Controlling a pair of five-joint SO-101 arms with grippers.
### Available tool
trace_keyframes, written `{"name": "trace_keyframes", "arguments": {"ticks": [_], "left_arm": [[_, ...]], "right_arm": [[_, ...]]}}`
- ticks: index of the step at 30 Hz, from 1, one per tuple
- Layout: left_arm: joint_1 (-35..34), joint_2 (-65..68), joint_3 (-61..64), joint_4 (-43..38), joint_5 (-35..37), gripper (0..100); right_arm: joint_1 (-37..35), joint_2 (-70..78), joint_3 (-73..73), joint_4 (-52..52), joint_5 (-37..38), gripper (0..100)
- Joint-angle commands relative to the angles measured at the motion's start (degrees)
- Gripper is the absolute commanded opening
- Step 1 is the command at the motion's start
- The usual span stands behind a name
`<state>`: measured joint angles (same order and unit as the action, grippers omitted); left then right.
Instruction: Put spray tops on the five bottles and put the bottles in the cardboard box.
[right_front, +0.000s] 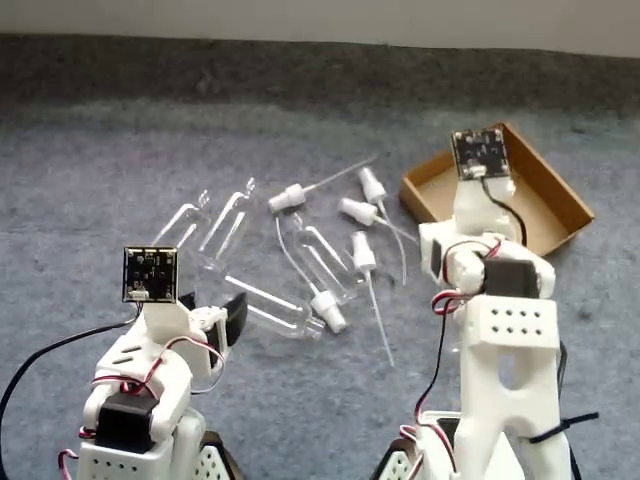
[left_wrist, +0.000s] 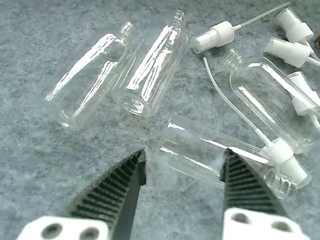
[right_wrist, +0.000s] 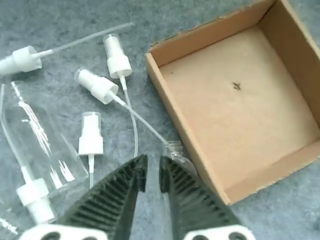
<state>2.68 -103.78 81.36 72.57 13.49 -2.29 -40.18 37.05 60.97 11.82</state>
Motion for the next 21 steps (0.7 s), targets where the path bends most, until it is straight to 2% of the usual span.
{"name": "trace_keyframes", "arguments": {"ticks": [1, 3, 6, 13, 18, 21], "left_arm": [[-0.8, 0.2, -0.5, -0.4, -0.4, 9], [-0.8, 0.2, -0.6, -1.3, -0.5, 5], [-0.8, 0.2, -0.1, -2.5, -0.5, 5], [-0.8, 0.2, -0.1, -2.4, -0.5, 5], [-0.9, 0.2, 0.0, -2.4, -0.5, 5], [-0.9, 0.2, 0.0, -2.4, -0.5, 5]], "right_arm": [[1.0, 4.0, -13.8, 10.8, 3.3, 3.9], [2.1, 8.0, -20.3, 15.9, 3.4, 5.9], [3.0, 15.4, -28.4, 22.4, 4.2, 9.0], [3.1, 29.8, -35.6, 34.2, 15.9, 11.7], [1.9, 33.5, -35.1, 34.9, 19.2, 12.2], [1.5, 35.9, -33.7, 34.9, 19.3, 17.6]]}}
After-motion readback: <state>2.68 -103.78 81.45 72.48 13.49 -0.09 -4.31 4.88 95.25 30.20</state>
